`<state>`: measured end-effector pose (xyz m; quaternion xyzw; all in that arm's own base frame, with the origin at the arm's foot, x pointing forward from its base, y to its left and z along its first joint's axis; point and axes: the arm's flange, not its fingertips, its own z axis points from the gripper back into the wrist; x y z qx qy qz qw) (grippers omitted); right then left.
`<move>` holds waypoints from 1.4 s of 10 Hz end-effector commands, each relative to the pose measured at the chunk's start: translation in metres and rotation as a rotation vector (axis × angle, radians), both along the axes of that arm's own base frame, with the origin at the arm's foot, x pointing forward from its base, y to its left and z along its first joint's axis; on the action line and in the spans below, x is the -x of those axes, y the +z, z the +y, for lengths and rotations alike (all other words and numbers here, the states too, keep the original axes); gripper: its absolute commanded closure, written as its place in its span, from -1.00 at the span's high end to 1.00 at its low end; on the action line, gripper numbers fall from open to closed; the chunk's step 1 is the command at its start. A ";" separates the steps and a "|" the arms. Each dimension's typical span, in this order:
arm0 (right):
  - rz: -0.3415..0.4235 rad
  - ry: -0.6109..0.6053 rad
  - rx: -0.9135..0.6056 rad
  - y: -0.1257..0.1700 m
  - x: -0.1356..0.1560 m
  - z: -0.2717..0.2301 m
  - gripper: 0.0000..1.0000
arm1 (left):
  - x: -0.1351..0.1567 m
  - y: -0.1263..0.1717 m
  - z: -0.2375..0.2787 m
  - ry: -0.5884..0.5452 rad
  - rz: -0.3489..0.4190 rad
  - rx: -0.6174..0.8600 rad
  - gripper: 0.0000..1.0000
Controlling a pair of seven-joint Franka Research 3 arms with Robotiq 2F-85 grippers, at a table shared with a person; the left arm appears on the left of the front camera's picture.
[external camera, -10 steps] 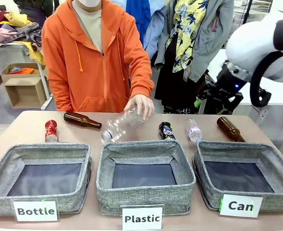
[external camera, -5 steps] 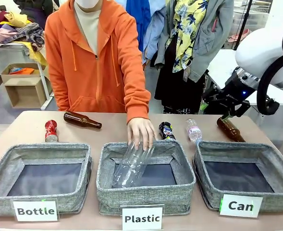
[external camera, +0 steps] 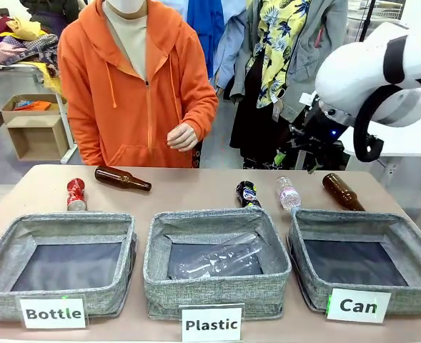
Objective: Sort the can waste into the basket.
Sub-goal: Pick up the can waste from the table and place it in the right Fabric basket.
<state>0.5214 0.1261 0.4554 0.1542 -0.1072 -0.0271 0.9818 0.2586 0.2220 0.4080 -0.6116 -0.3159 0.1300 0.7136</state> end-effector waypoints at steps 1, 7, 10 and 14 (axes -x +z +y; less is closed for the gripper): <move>0.002 -0.059 -0.025 0.005 0.003 -0.028 1.00 | 0.000 0.000 0.000 -0.005 -0.026 -0.001 1.00; 0.037 0.141 0.181 -0.023 -0.041 0.064 1.00 | 0.000 0.000 0.000 -0.005 -0.026 -0.001 1.00; 0.098 0.197 0.318 -0.068 -0.069 0.128 1.00 | 0.000 0.000 0.000 -0.005 -0.026 -0.001 1.00; 0.166 0.188 0.413 -0.133 -0.086 0.156 1.00 | 0.000 0.000 0.000 -0.005 -0.026 -0.001 1.00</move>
